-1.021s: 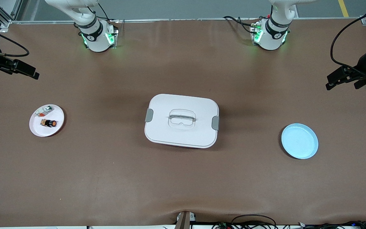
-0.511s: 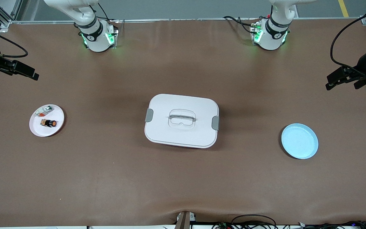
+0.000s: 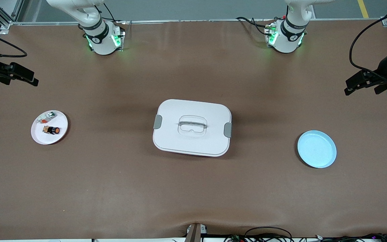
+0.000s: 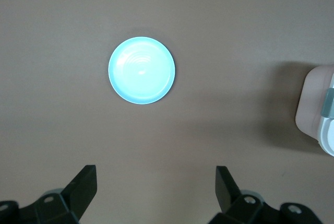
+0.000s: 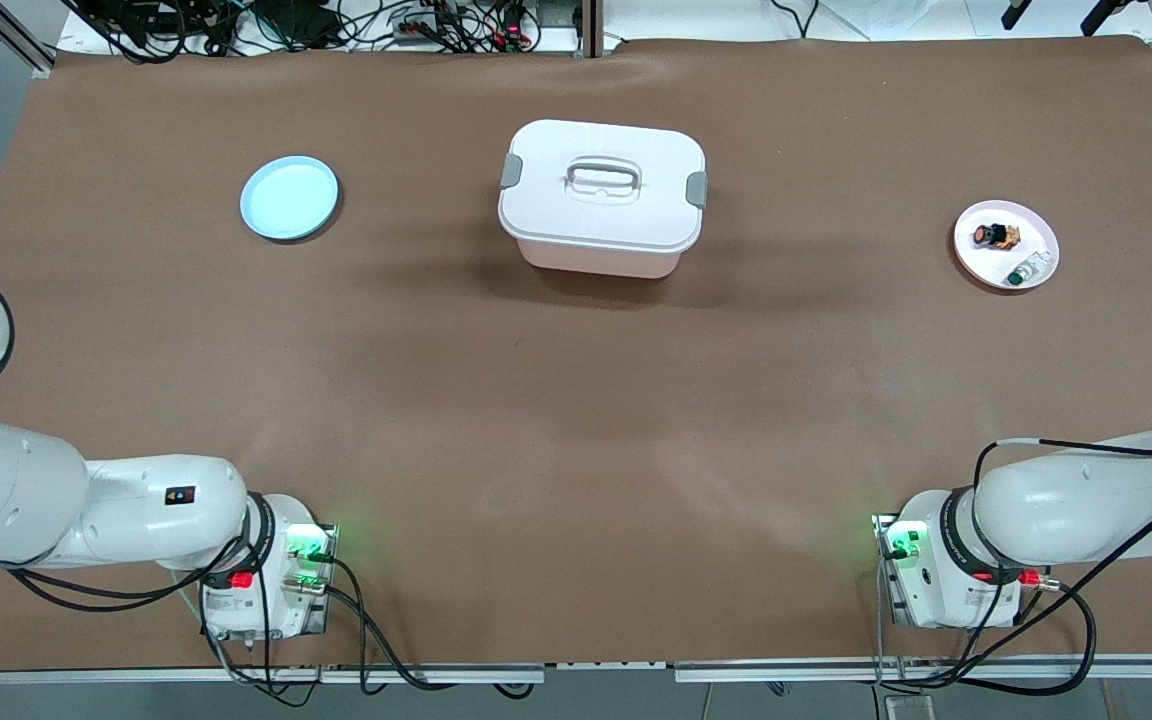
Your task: Transfer orange switch to right arm and place
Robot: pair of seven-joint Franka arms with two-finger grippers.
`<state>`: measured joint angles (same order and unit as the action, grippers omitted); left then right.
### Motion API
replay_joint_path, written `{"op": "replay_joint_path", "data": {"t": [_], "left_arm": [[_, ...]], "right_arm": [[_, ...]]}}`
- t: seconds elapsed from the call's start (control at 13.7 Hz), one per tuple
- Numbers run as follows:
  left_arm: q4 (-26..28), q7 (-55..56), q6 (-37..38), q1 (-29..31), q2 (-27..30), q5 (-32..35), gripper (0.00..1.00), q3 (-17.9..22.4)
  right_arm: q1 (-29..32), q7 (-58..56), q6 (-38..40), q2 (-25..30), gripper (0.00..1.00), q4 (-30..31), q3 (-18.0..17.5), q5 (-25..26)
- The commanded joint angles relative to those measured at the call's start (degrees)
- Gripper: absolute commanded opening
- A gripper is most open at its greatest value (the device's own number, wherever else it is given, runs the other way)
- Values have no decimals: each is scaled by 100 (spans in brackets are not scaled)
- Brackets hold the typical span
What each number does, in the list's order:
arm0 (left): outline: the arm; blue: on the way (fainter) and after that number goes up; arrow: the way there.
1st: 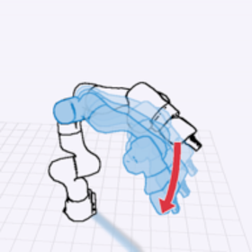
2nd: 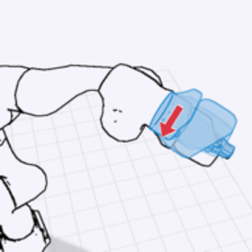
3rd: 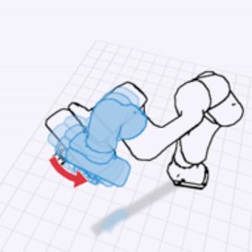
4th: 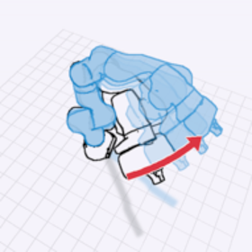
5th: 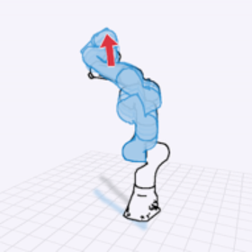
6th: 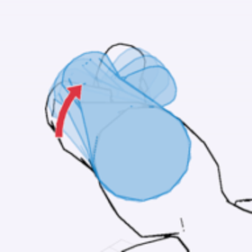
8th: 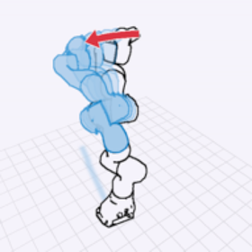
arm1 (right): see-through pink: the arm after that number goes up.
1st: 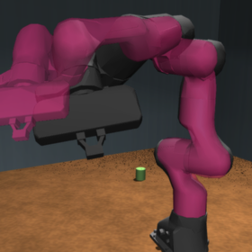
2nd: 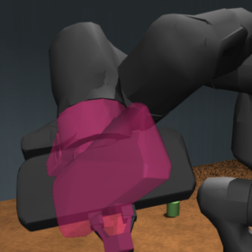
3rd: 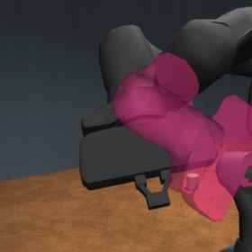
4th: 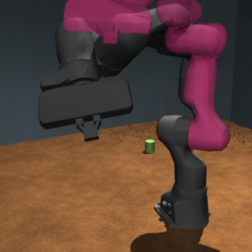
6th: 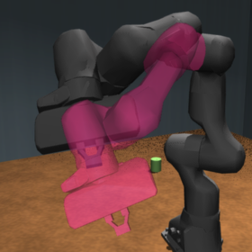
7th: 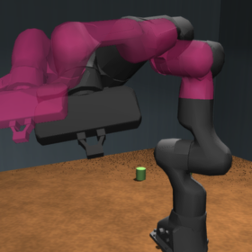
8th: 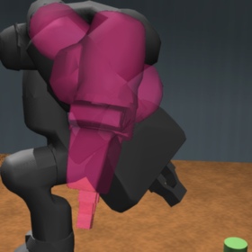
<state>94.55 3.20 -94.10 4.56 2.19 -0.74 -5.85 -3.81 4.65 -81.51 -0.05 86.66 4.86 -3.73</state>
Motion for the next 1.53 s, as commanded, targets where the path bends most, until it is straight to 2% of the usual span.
{"op": "replay_joint_path", "data": {"t": [0.0,0.36,0.66,0.88,1.17,1.46], "left_arm": [[-156,-74,137,45,-61,-40,100,-30],[-156,-74,137,54,-61,-49,100,-30],[-156,-83,137,62,-61,-49,100,-30],[-156,-83,137,54,-61,-49,100,-30],[-156,-74,137,54,-70,-49,100,-30],[-156,-74,137,45,-61,-49,100,-30]], "right_arm": [[11,-70,-14,75,100,52,68,-40],[143,-70,-31,76,100,78,24,-58],[143,-70,-224,277,100,377,15,-58],[257,-35,-225,313,100,412,-169,-40],[266,1,-251,365,100,465,-187,91],[275,-8,-655,769,100,1062,-187,153]]}}
